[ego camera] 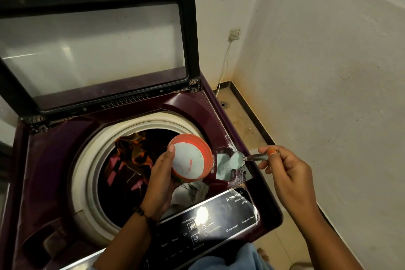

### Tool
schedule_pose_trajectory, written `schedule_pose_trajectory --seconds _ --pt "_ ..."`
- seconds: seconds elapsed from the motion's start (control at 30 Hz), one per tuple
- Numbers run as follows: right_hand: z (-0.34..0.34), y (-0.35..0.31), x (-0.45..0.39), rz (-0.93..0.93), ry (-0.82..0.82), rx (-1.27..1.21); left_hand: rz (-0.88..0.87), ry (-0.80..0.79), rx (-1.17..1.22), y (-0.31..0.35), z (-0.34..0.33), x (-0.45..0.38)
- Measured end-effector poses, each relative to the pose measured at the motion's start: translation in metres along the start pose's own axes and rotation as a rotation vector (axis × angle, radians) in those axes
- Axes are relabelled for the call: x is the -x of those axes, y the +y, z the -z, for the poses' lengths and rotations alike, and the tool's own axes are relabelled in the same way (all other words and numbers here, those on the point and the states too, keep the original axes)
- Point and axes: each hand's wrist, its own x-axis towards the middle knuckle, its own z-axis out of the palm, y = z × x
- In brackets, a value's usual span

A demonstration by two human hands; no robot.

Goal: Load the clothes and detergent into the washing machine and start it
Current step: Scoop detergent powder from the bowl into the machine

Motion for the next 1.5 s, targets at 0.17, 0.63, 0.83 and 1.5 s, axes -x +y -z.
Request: schedule_pose_trajectory --seconds 0.17,0.63,0.83,1.5 --pt "-0.004 -0.003 0.000 0.033 0.030 0.051 -0.001 0.004 0.008 0.001 0.000 0.000" --pt "-0.008 -0.006 0.002 0.122 0.028 0.195 0.001 -0.009 -0.006 0.000 -0.001 0.000" --pt "-0.007 -0.011 0.000 0.149 0.031 0.238 0.001 -0.003 -0.012 0.000 -0.003 -0.001" --pt "-0.013 -0.014 -0.001 -0.140 -0.090 -0.313 0.011 -0.017 -0.078 -0.003 -0.013 0.000"
